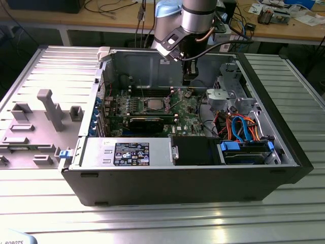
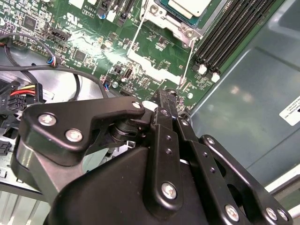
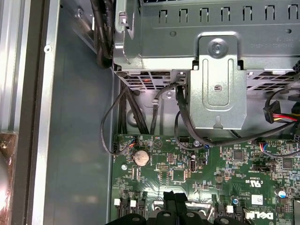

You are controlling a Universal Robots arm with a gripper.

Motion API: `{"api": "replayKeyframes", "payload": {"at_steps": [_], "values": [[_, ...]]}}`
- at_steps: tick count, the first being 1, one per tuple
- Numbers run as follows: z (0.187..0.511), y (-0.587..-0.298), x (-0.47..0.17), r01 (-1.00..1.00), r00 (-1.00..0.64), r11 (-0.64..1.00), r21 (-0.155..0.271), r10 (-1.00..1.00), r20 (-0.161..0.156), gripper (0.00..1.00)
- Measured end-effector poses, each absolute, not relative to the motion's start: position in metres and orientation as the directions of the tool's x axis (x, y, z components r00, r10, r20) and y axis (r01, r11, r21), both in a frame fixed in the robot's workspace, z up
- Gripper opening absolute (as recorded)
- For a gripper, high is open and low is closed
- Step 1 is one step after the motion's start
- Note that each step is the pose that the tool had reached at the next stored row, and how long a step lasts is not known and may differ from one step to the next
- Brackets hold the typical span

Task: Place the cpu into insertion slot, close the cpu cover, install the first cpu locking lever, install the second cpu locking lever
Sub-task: 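Close the cpu cover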

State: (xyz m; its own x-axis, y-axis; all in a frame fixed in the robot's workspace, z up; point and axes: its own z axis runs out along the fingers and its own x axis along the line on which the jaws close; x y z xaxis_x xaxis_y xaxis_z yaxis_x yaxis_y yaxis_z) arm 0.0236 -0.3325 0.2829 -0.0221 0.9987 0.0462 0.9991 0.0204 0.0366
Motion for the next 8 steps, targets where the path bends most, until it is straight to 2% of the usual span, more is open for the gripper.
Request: {"api": "replayKeyframes", "payload": {"at_steps": [8], "values": [[0.2828,-0.3325,0.0262,0.999,-0.022,0.02,0.036,0.999,0.046,0.11]]}}
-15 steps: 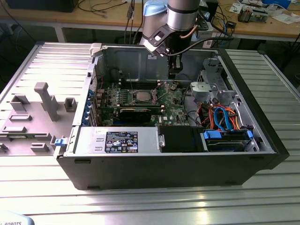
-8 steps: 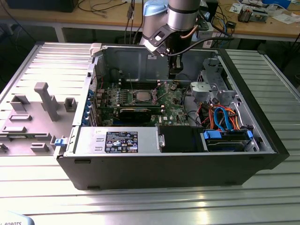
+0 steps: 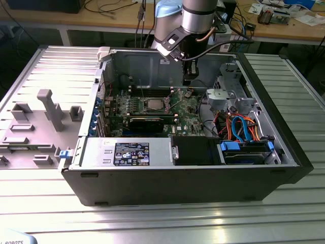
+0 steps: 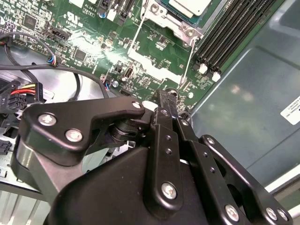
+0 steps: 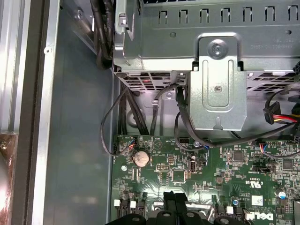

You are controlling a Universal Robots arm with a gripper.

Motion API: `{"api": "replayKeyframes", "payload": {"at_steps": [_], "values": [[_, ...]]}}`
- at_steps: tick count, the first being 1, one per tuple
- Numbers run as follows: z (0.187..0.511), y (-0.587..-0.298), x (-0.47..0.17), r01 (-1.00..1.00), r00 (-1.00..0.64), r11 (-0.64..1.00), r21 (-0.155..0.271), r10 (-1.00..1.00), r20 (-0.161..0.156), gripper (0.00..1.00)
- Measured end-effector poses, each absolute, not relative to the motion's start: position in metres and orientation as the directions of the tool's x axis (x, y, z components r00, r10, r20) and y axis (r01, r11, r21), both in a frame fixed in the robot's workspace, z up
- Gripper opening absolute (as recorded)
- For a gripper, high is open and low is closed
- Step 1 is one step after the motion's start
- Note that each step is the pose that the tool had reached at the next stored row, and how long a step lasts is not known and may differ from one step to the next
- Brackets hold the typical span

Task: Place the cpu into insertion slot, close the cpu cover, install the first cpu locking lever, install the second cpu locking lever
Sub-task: 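Close the cpu cover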

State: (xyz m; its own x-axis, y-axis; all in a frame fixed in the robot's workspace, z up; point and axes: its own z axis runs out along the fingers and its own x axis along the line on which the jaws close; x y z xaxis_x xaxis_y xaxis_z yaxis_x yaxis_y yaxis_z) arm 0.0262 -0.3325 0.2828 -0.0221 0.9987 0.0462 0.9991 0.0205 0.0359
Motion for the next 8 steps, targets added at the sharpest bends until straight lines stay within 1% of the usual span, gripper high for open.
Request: {"api": "replayKeyframes", "payload": {"at_steps": [5,8], "values": [[0.278,-0.333,0.029,0.999,-0.022,0.021,0.031,0.999,0.046,0.11],[0.269,-0.335,0.033,0.999,-0.032,0.031,0.014,0.998,0.047,0.11]]}}
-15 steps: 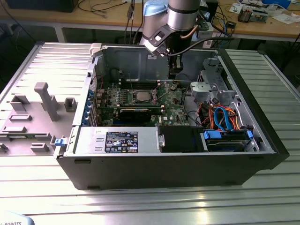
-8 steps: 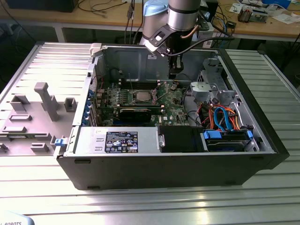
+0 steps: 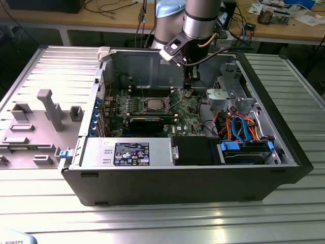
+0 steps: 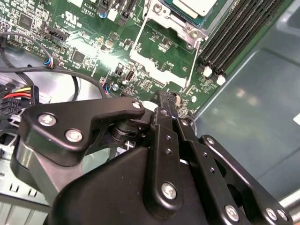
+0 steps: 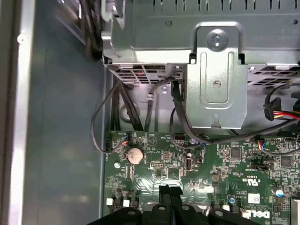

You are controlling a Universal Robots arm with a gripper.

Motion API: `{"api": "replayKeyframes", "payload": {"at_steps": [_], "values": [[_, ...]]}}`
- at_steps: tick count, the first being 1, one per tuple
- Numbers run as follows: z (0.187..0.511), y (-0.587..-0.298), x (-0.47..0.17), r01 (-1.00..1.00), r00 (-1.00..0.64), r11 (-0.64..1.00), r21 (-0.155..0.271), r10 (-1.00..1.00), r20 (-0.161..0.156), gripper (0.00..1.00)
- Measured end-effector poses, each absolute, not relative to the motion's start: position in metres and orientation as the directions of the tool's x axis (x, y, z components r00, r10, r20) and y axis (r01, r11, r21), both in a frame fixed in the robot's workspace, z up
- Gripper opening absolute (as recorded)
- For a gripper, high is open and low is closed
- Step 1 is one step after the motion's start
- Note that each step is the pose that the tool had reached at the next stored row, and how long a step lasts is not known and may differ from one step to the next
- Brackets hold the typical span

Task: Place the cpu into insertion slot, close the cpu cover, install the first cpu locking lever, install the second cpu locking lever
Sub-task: 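Close the cpu cover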

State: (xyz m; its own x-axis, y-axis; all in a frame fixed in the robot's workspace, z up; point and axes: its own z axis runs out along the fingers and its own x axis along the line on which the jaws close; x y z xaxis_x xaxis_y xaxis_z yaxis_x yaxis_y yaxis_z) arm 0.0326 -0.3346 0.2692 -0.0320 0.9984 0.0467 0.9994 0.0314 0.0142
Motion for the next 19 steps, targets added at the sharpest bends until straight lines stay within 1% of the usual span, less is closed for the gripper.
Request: {"api": "replayKeyframes", "payload": {"at_steps": [11,19], "values": [[0.249,-0.343,0.039,0.999,-0.048,0.047,0.008,0.998,0.047,0.11],[0.248,-0.343,0.033,0.999,-0.049,0.048,0.008,0.998,0.047,0.11]]}}
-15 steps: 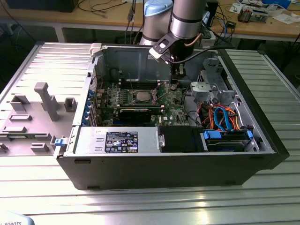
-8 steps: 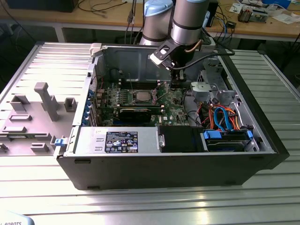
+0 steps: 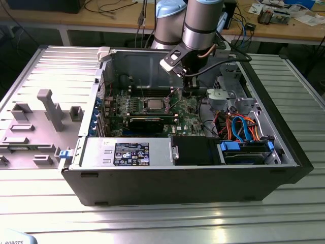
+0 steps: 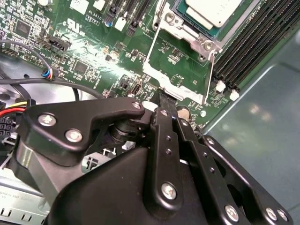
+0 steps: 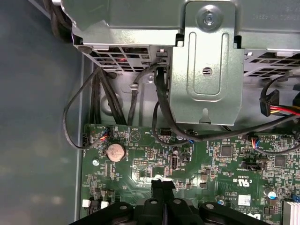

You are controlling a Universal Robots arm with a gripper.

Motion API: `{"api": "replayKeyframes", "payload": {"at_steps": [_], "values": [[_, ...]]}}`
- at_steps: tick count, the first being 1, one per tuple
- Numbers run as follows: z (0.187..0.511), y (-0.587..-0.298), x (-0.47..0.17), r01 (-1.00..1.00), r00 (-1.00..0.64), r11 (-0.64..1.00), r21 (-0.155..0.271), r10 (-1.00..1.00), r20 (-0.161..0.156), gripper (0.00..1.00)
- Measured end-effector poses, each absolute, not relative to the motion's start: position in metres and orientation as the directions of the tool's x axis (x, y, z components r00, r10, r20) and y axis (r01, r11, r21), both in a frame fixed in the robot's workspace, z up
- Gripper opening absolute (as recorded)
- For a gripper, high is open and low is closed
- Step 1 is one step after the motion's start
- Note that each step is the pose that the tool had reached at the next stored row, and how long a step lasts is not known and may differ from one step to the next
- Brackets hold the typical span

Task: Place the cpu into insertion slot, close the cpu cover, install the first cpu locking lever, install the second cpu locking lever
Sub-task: 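Close the cpu cover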

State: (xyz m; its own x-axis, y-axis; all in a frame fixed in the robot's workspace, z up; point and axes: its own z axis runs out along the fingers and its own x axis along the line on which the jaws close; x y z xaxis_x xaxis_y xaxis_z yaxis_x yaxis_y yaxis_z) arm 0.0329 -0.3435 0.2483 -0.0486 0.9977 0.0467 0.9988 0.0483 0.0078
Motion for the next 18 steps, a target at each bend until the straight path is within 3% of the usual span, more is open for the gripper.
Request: {"api": "replayKeyframes", "payload": {"at_steps": [18], "values": [[0.2482,-0.3435,0.0293,0.999,-0.049,0.048,0.008,0.998,0.047,0.11]]}}
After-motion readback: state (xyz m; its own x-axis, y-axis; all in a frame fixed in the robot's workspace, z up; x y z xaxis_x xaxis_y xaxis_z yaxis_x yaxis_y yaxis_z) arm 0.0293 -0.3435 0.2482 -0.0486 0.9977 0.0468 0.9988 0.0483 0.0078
